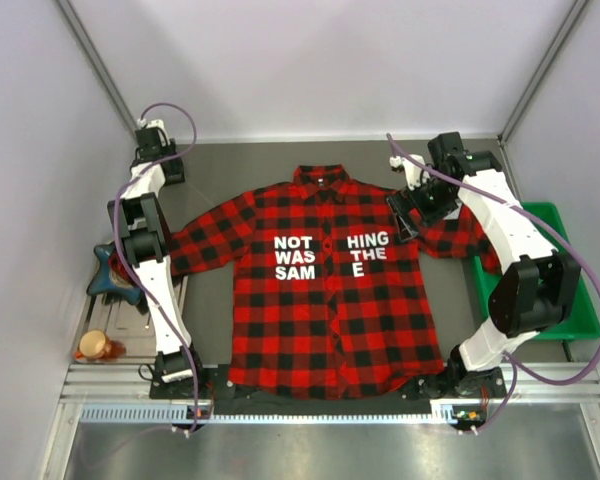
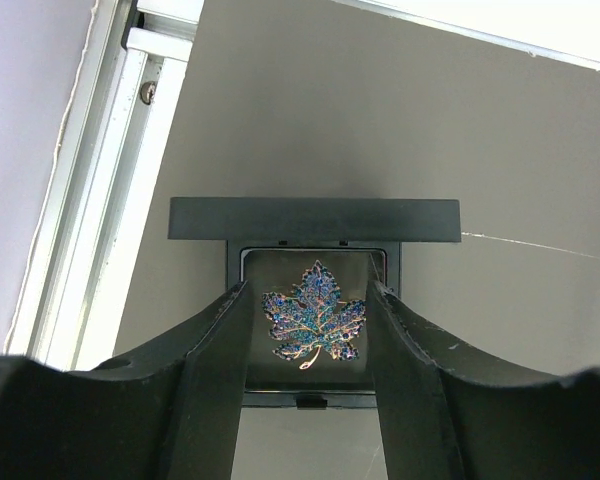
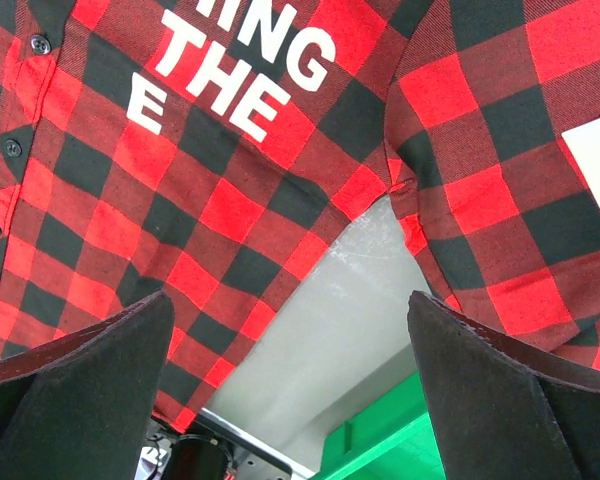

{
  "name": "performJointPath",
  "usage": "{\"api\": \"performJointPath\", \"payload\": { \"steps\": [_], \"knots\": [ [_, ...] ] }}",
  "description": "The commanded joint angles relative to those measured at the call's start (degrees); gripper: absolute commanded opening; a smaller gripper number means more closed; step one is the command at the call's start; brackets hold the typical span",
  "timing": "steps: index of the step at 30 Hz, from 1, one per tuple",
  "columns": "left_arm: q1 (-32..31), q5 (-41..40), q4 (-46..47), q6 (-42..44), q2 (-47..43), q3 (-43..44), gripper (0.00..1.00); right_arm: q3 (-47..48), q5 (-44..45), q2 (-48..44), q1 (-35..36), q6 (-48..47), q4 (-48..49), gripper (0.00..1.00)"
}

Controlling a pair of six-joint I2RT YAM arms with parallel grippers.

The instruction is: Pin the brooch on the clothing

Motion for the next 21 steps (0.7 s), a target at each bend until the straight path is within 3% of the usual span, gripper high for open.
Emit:
{"api": "performJointPath", "payload": {
  "steps": [1,8,21],
  "knots": [
    [0.66,-0.30,-0.43,0.05,1.42,2.07,0.55,3.00,0.73,0.54,-0.02,-0.02,-0.51,0.99],
    [0.74,0.67,0.54,-0.30,-0.33,-1.09,0.57,2.82,0.55,0.37,-0.02,-0.37,-0.78,0.99],
    [0.66,1.90,4.75,0.66,-3.67,-5.92,0.37,2.12,0.38,-0.07,-0.20,-1.08,-0.95,0.99]
  ]
}}
